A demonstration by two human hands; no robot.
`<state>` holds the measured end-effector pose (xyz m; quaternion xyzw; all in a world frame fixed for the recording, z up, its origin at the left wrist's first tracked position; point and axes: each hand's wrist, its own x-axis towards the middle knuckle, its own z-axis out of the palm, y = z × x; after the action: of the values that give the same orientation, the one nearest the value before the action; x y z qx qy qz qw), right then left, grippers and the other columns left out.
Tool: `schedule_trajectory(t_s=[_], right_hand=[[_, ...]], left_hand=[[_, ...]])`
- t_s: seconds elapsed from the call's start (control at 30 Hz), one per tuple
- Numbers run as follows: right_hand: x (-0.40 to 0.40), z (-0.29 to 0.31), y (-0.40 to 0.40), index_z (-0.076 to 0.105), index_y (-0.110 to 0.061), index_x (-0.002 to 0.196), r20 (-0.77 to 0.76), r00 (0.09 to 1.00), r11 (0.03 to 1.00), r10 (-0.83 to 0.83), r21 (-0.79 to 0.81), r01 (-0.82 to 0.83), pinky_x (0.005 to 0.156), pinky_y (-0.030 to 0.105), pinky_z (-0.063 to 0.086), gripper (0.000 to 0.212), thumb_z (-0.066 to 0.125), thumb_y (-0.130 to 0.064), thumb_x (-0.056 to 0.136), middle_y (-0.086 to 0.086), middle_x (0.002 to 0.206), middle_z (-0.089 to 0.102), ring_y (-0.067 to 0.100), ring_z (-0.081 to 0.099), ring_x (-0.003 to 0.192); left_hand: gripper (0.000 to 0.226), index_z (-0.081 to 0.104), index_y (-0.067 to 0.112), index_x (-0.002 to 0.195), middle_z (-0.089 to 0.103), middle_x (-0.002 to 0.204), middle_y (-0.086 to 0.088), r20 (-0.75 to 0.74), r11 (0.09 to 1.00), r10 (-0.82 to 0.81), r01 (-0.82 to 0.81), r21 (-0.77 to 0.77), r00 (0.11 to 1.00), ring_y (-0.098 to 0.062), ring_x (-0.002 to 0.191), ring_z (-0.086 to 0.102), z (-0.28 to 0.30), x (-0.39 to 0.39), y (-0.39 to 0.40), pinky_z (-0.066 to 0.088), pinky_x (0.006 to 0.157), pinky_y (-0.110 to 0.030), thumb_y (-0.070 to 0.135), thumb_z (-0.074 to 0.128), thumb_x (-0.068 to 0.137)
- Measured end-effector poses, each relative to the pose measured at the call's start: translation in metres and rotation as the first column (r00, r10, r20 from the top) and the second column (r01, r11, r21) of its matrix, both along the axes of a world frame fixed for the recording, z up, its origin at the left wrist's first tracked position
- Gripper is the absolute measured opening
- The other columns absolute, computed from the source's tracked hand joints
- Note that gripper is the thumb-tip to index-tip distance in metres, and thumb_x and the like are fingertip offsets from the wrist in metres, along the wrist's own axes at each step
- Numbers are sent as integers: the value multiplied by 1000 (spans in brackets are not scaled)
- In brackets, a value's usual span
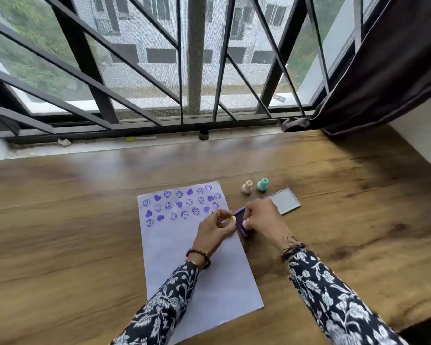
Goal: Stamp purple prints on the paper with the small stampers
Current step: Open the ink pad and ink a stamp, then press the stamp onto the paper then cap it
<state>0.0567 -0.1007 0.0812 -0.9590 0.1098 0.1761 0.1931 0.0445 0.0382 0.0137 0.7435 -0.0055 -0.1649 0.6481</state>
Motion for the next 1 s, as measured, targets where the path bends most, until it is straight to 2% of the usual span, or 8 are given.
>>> schedule_trajectory(t_s=[0.13, 0.27, 0.37, 0.4, 0.47, 0.7, 0.87, 1.0], right_hand=[[-4, 9, -3, 65, -18, 63, -52, 990, 987, -133, 89, 137, 72, 27, 50, 11, 72, -11, 67, 9, 92, 72, 20, 64, 83], [-36, 2, 11, 66, -17, 74, 214, 864, 866, -455, 330, 374, 67, 28, 43, 10, 73, -23, 71, 4, 85, 70, 19, 60, 80], [-62, -12, 57, 68, -15, 76, 52, 675, 386, -736, 852, 355, 63, 26, 53, 4, 69, -17, 79, 3, 77, 70, 15, 61, 68], [-69, -20, 73, 68, -13, 77, -46, 629, 209, -776, 922, 325, 59, 22, 54, 7, 66, -14, 83, 4, 76, 69, 14, 60, 65], [-80, -36, 102, 68, -14, 75, -128, 546, 56, -828, 950, 307, 55, 19, 54, 15, 60, -15, 88, 3, 73, 66, 13, 59, 62], [-102, -66, 121, 67, -19, 76, 167, 577, 340, -800, 917, 206, 53, 17, 53, 16, 59, -17, 89, -4, 72, 68, 9, 63, 60], [-98, -67, 112, 69, -16, 78, 214, 648, 405, -731, 900, 159, 52, 17, 53, 14, 60, -15, 89, -10, 68, 70, 10, 63, 60], [-96, -67, 102, 70, -13, 81, 226, 712, 446, -665, 885, 136, 52, 18, 54, 11, 62, -17, 88, -9, 70, 71, 8, 64, 59]], left_hand=[[11, 62, 22, 89, 68, 101, -3, 7, 998, 2, -2, -66, 1000, -15, 87, 68, 10, -1, 12, 55, 83, -27, 17, 67, 80], [12, 61, 24, 85, 68, 100, -2, 42, 986, 114, -108, -129, 993, -17, 84, 70, 15, -3, 54, 58, 80, -30, 13, 65, 81], [12, 58, 22, 85, 69, 97, -2, 73, 973, 222, -215, -87, 972, -16, 79, 70, 15, -14, 91, 54, 73, -20, 11, 62, 83], [13, 58, 22, 85, 69, 97, -3, 94, 970, 243, -238, -57, 966, -18, 80, 70, 15, -19, 101, 54, 74, -21, 10, 62, 83], [15, 57, 22, 86, 69, 97, -7, 141, 968, 248, -250, -3, 958, -22, 81, 70, 17, -31, 118, 54, 73, -24, 9, 63, 82], [17, 60, 14, 94, 72, 92, -9, 273, 952, 205, -256, 168, 940, -20, 82, 69, 5, -64, 158, 56, 76, -29, 9, 66, 79], [17, 59, 15, 93, 70, 92, -3, 297, 946, 219, -277, 169, 929, 9, 78, 65, 1, -66, 176, 53, 80, -13, 7, 66, 80], [16, 59, 13, 93, 69, 96, -6, 277, 950, 230, -277, 144, 933, 4, 82, 65, 4, -57, 187, 50, 80, -6, 5, 64, 81]])
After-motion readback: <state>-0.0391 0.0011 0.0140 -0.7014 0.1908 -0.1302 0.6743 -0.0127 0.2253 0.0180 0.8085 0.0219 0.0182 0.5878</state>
